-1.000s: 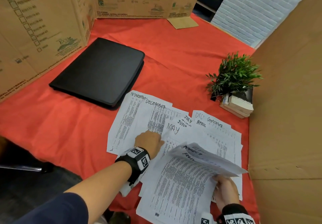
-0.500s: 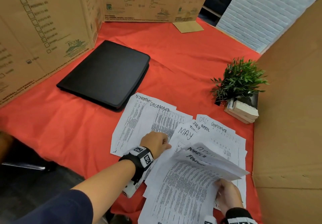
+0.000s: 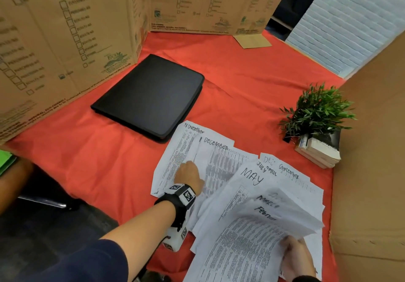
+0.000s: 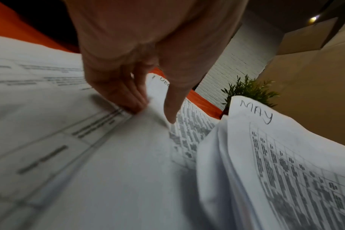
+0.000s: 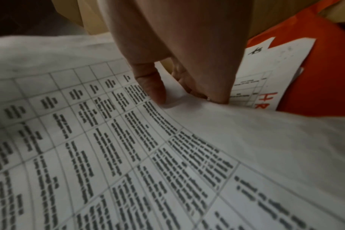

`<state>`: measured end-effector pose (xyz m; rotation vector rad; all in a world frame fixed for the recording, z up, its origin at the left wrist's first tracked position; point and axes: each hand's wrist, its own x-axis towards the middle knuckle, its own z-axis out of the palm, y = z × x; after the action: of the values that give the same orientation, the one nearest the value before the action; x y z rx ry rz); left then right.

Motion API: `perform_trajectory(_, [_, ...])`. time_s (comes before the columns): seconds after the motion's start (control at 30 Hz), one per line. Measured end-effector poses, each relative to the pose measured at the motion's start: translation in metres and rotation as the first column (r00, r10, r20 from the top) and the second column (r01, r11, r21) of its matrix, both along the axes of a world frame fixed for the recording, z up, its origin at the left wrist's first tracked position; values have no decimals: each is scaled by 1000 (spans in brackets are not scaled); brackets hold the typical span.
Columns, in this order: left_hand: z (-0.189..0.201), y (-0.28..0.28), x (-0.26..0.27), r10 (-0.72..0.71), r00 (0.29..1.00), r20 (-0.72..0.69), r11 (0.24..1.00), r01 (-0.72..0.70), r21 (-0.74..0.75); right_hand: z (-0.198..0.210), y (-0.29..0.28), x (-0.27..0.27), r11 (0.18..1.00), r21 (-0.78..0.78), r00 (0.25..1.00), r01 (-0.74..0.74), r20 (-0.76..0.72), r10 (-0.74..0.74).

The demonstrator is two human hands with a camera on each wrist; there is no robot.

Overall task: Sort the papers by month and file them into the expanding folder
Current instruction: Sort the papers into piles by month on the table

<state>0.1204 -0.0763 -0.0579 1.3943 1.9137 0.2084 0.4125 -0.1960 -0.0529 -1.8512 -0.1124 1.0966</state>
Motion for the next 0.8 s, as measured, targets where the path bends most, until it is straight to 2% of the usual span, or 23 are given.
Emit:
perform_trajectory(0.13, [2,-5,7,-148,975,165,988,137,77,-1,2,3,999,-37,1000,-17,16,18])
perform_trajectory(0.23, [0,-7,8,-178,937,301,981,147,125,-2,0,7,997,-72,1000,-28,5,28])
perform_trajectory(0.3, [-2,-6,6,-154,928,339,985,116,130,-1,-1,9,995,-96,1000,-15,9,16])
perform_trajectory(0.37, [-1,-4,3,-108,946,304,992,82,98,0,-3,9,995,-96,1000,9,-8,-10])
perform_trajectory(0.5, [-3,1,-2,-154,977,146,988,157,-8,-3,-7,12,990,-140,1000,-14,-25,10])
perform_trajectory(0.6, [-2,3,-2,-163,983,84,985,167,-49,3,-10,10,997,-64,993,-48,-108,40])
perform_trajectory(0.7, [1,1,3,-187,980,75,980,191,-50,-2,-15,10,989,-109,994,-103,-32,100])
perform_trajectory(0.8, [0,1,11,-275,954,115,958,282,-46,-29,-22,32,974,-181,984,-137,91,155])
